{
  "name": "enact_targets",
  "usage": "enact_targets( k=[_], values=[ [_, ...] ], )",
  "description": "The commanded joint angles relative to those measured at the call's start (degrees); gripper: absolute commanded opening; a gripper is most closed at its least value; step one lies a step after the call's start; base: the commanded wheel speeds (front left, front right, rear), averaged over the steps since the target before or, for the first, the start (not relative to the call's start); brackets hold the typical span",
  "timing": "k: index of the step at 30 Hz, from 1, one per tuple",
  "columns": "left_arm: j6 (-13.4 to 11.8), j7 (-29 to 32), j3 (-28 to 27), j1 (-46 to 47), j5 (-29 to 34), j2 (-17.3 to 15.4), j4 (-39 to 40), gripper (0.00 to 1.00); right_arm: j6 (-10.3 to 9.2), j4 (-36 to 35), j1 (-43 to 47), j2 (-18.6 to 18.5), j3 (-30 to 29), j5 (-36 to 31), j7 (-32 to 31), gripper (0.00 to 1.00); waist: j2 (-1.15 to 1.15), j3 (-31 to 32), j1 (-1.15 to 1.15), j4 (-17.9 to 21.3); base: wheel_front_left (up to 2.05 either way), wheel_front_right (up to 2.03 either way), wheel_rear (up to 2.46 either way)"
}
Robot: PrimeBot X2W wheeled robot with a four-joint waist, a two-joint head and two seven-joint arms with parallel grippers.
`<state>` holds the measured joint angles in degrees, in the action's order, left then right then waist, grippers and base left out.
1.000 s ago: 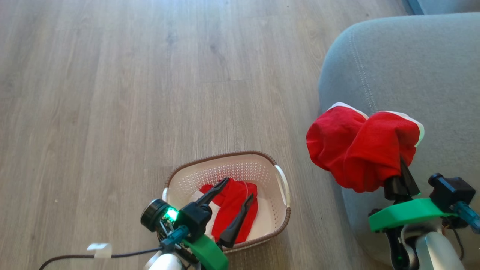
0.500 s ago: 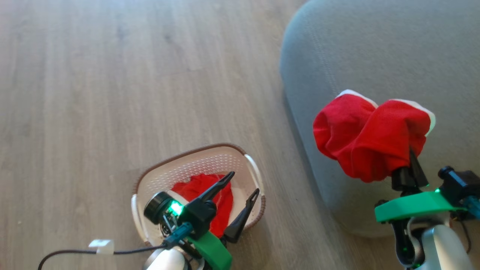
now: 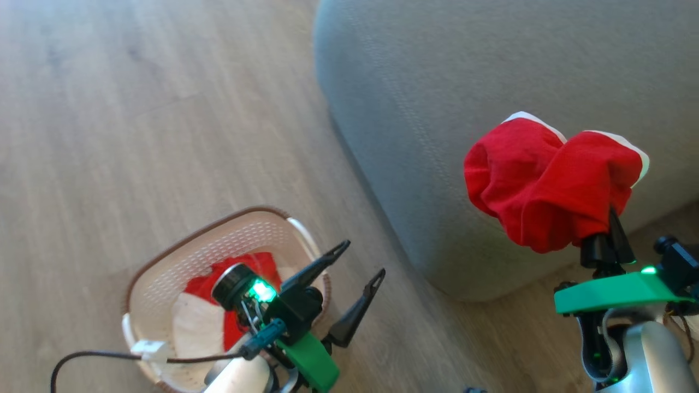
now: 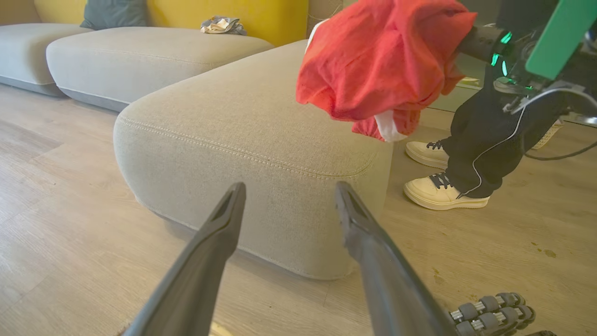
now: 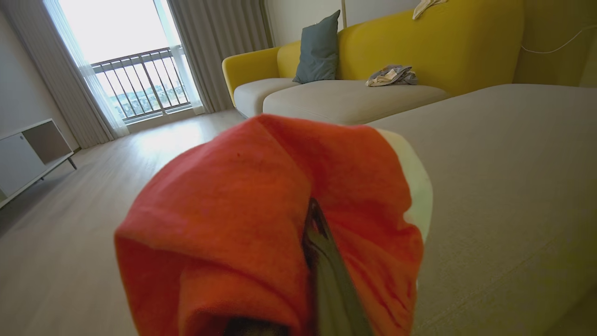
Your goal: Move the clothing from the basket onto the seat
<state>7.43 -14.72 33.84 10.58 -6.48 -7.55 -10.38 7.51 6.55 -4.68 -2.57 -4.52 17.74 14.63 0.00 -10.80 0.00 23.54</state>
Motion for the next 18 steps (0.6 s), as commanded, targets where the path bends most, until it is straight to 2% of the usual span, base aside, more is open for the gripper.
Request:
enact_targets(
  k=[1, 5, 18],
  values=[
    [0.1, -0.3, -1.1, 2.2, 0.2, -0.3, 2.2, 1.00, -0.02, -2.3, -1.8, -0.3, 1.1, 0.6, 0.4, 0.00, 0.00, -1.2, 0.00, 3.2, 0.00, 0.00, 0.00],
    [0.1, -0.3, 0.2, 2.2, 0.3, -1.0, 2.6, 1.00, -0.02, -2.8, -1.6, -0.3, 0.2, 1.5, 0.4, 0.00, 0.00, -1.8, 0.00, 6.1, 0.00, 0.00, 0.00],
    [0.1, -0.3, 6.1, 5.0, -1.3, -2.0, 2.2, 1.00, -0.02, -4.9, 0.6, -0.3, -3.6, 3.2, 0.4, 0.00, 0.00, -3.4, 0.00, 7.0, 0.00, 0.00, 0.00]
  ],
)
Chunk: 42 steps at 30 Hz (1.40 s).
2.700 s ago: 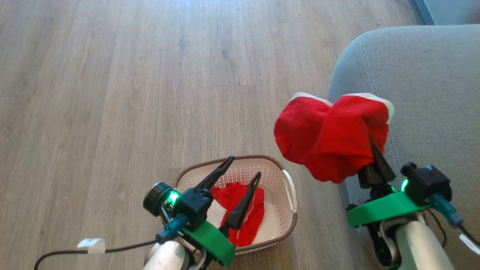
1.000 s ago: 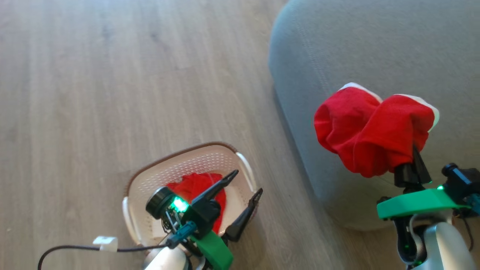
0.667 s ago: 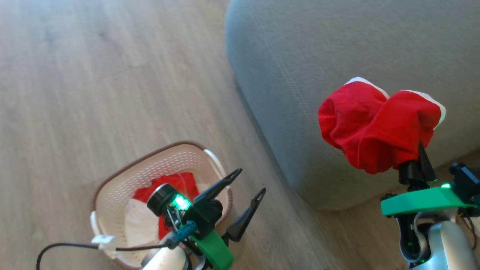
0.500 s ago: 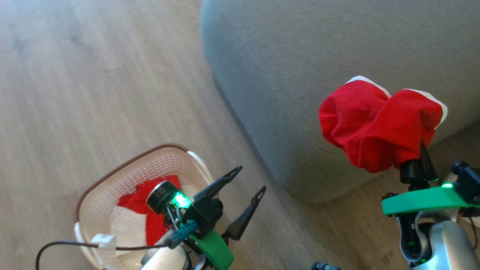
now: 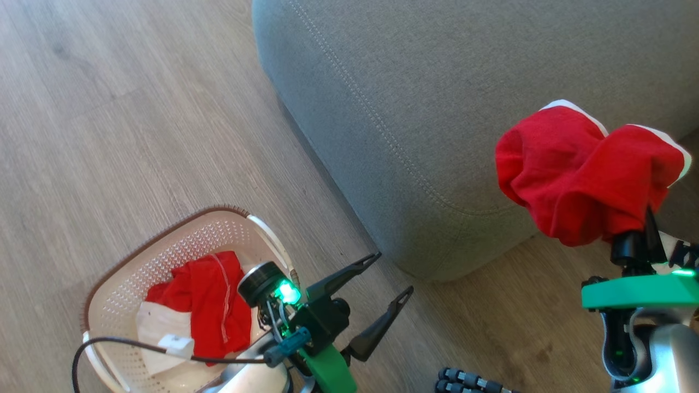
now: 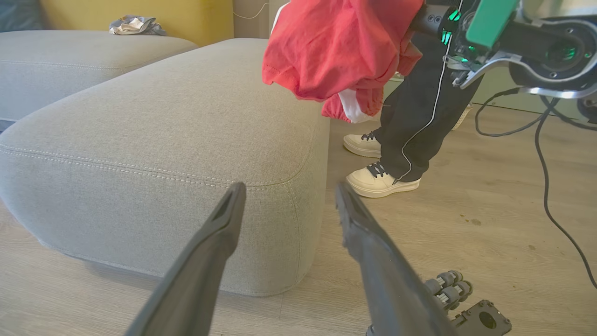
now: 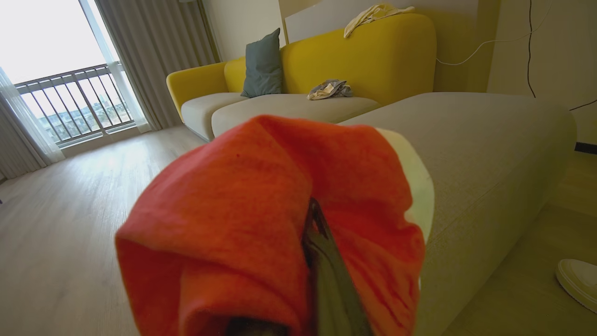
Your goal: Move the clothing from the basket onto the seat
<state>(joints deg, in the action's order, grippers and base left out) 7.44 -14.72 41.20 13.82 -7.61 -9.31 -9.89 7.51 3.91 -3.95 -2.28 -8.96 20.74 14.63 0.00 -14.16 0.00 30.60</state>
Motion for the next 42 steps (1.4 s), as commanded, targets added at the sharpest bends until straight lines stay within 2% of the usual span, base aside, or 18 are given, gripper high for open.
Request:
enact_targets(
  k=[1, 8, 14, 16, 22, 24, 26, 33, 42],
  values=[
    [0.0, -0.3, -1.1, 1.9, -0.2, -0.4, 1.7, 1.00, -0.02, -2.3, -0.1, -0.6, 0.8, 0.3, 0.4, 0.00, 0.00, -0.2, 0.00, 0.0, 0.00, 0.00, 0.00],
    [0.0, -0.3, -2.0, 2.0, -0.1, -0.9, 1.9, 1.00, -0.02, -3.1, -1.6, -0.6, 0.1, -2.3, 0.4, 0.00, 0.00, -0.9, 0.00, -0.5, 0.00, 0.00, 0.00],
    [0.0, -0.3, -4.0, 1.3, 1.1, -2.1, 3.0, 1.00, -0.02, -3.6, -7.5, -0.6, -2.6, -3.2, 0.4, 0.00, 0.00, -3.9, 0.00, -1.2, 0.00, 0.00, 0.00],
    [0.0, -0.3, -2.5, 2.3, 1.5, -3.9, 3.4, 1.00, -0.02, -2.5, -12.1, -0.6, -5.9, -3.0, 0.4, 0.00, 0.00, -6.6, 0.00, -3.0, 0.00, 0.00, 0.00],
    [0.0, -0.3, 0.3, 4.9, 1.3, -8.4, 4.6, 1.00, -0.02, 1.5, -23.2, -0.6, -10.2, -3.0, 0.4, 0.00, 0.00, -12.5, 0.00, -5.9, 0.00, 0.00, 0.00],
    [0.0, -0.3, 1.6, 6.2, 1.3, -9.6, 5.2, 1.00, -0.02, 3.7, -27.0, -0.6, -11.4, -0.1, 0.4, 0.00, 0.00, -14.4, 0.00, -7.1, 0.00, 0.00, 0.00],
    [0.0, -0.3, 2.6, 7.5, 1.1, -10.5, 5.8, 1.00, -0.02, 5.6, -30.2, -1.9, -12.0, -2.0, 0.4, 0.00, 0.00, -16.1, 0.00, -8.4, 0.00, 0.00, 0.00],
    [0.0, -0.3, 4.0, 10.7, 0.9, -12.4, 7.0, 1.00, -0.02, 13.6, -41.1, -6.5, -14.9, -0.2, 0.4, 0.00, 0.00, -21.1, 0.00, -11.7, 0.00, 0.00, 0.00],
    [0.0, -0.3, 4.2, 13.0, 0.9, -12.8, 8.1, 1.00, -0.02, 30.5, -53.0, -14.8, -21.8, -0.3, 0.4, 0.00, 0.00, -25.1, 0.00, -16.7, 0.00, 0.00, 0.00]
  ],
)
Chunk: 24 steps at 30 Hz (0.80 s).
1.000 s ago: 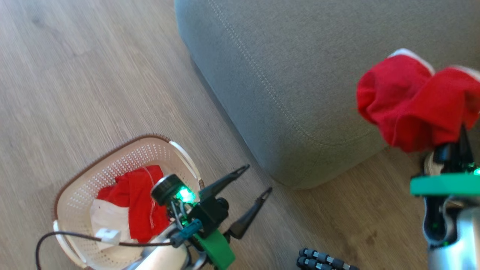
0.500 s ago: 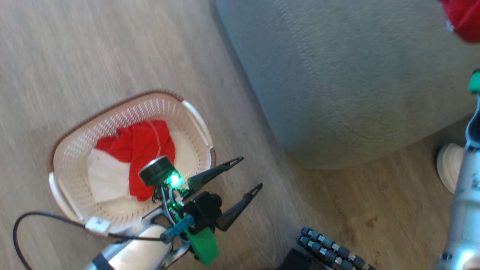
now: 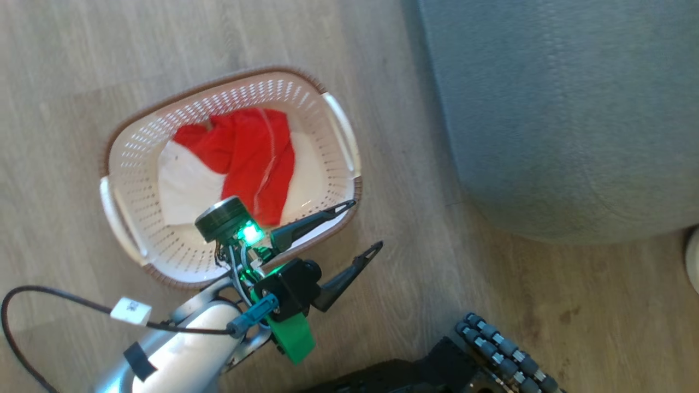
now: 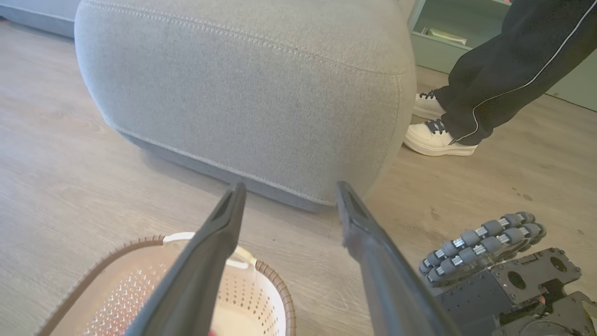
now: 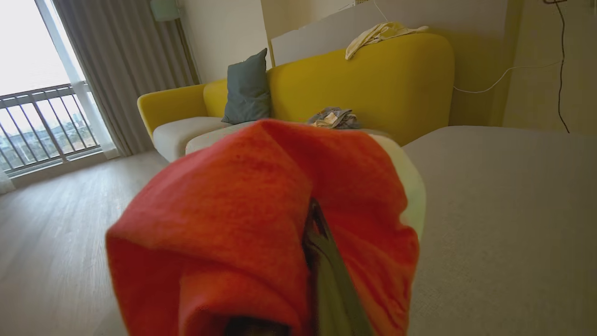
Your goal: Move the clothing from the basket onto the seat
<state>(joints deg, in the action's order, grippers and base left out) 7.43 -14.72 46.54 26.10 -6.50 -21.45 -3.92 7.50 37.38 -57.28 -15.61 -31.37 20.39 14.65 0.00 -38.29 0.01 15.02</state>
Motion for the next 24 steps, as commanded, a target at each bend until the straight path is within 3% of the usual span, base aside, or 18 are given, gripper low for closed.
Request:
enact_targets(
  k=[1, 8, 22, 23, 24],
  values=[
    [0.1, -0.3, -1.1, 0.8, -0.2, -0.7, 2.1, 1.00, -0.01, -0.8, -0.4, -1.7, -0.4, -0.9, 0.3, 0.00, 0.00, -1.1, -0.01, -1.5, 0.00, 0.00, 0.00],
    [0.1, -0.3, -1.7, 1.3, -0.4, 0.3, 2.2, 1.00, -0.01, 12.9, -7.0, -4.6, -6.0, -7.2, 0.3, 0.00, 0.00, -2.0, -0.01, -3.7, 0.00, 0.00, 0.00],
    [0.1, -0.3, -4.2, 1.3, 0.1, 2.2, 2.3, 1.00, -0.01, 24.1, -10.5, -4.9, -12.5, -15.5, 0.3, 0.00, 0.00, -2.5, -0.01, -5.5, 0.00, 0.00, 0.00],
    [0.1, -0.3, -4.4, 1.3, 0.1, 2.3, 2.3, 1.00, -0.01, 24.3, -10.5, -5.0, -12.9, -16.1, 0.3, 0.10, 0.00, -2.4, -0.01, -5.5, 0.00, 0.00, 0.00],
    [0.1, -0.3, -4.4, 1.3, 0.1, 2.5, 2.2, 1.00, -0.01, 24.1, -10.4, -5.1, -13.4, -17.0, 0.3, 0.47, 0.00, -2.3, -0.01, -5.5, 0.00, 0.00, 0.00]
  ],
)
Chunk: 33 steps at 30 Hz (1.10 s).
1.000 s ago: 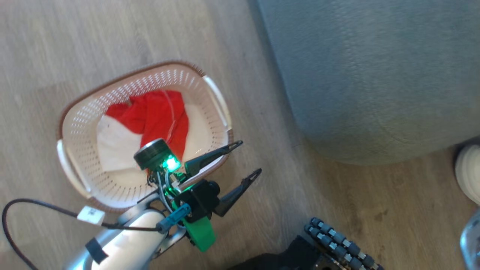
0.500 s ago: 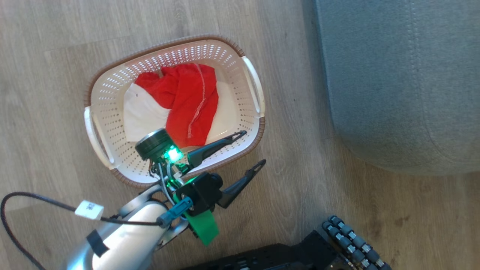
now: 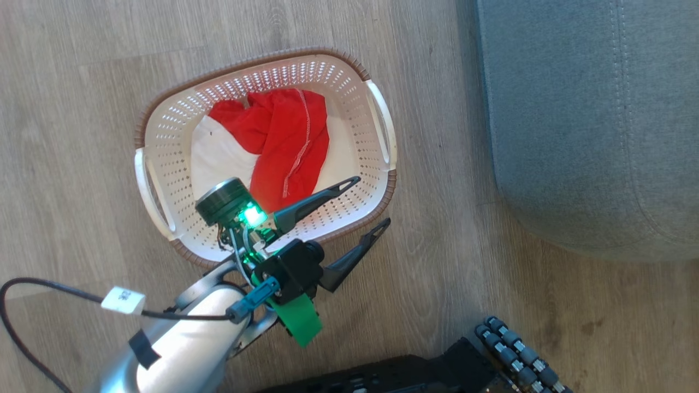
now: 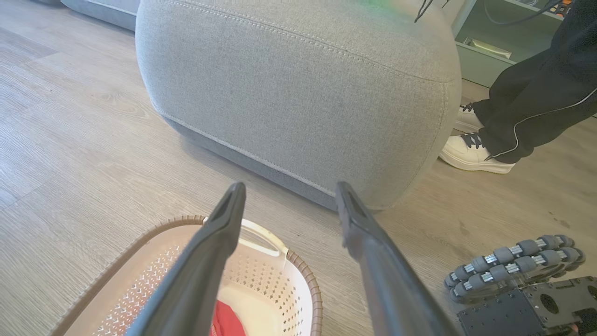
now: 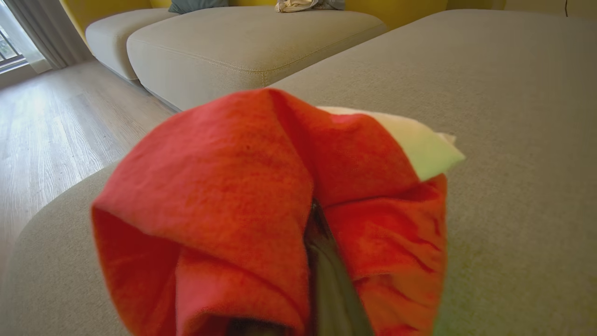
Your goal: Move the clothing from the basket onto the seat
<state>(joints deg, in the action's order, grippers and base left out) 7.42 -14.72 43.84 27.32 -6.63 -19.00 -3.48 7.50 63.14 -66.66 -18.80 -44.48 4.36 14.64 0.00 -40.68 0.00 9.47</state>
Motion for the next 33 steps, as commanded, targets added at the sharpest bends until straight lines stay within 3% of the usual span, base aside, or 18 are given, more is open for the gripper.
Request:
enact_targets(
  k=[1, 13, 21, 29, 33],
  values=[
    [0.1, -0.3, -1.8, 0.0, 0.3, 0.1, 1.7, 1.00, -0.01, -2.0, -0.9, -1.9, -0.9, -1.8, 0.3, 1.00, 0.00, 0.3, 0.00, 0.0, 0.00, 0.00, 0.00],
    [0.1, -0.3, -1.3, -1.1, -0.2, 3.3, 0.3, 1.00, -0.01, -3.0, 1.7, -0.6, -4.7, -7.3, 0.4, 1.00, 0.00, 6.7, 0.00, -0.1, 0.00, 0.00, 0.00],
    [0.1, -0.3, -2.3, -3.4, -0.2, 6.8, -1.8, 1.00, -0.01, -3.9, 6.2, 0.4, -0.9, -7.4, 0.4, 1.00, 0.00, 15.0, 0.00, -0.3, 0.00, 0.00, 0.00],
    [0.0, -0.3, -6.4, -7.7, 0.2, 10.3, -3.8, 1.00, -0.01, -7.5, 11.3, 2.1, 8.0, 0.3, 0.4, 1.00, 0.00, 23.3, 0.00, -0.7, 0.00, 0.00, 0.00],
    [-1.1, -0.3, -10.6, -10.0, -0.4, 12.5, -5.2, 1.00, -0.01, -12.6, 15.3, 5.0, 17.2, 11.9, -1.1, 1.00, 0.00, 26.7, 0.00, -1.6, 0.00, 0.00, 0.00]
  ],
)
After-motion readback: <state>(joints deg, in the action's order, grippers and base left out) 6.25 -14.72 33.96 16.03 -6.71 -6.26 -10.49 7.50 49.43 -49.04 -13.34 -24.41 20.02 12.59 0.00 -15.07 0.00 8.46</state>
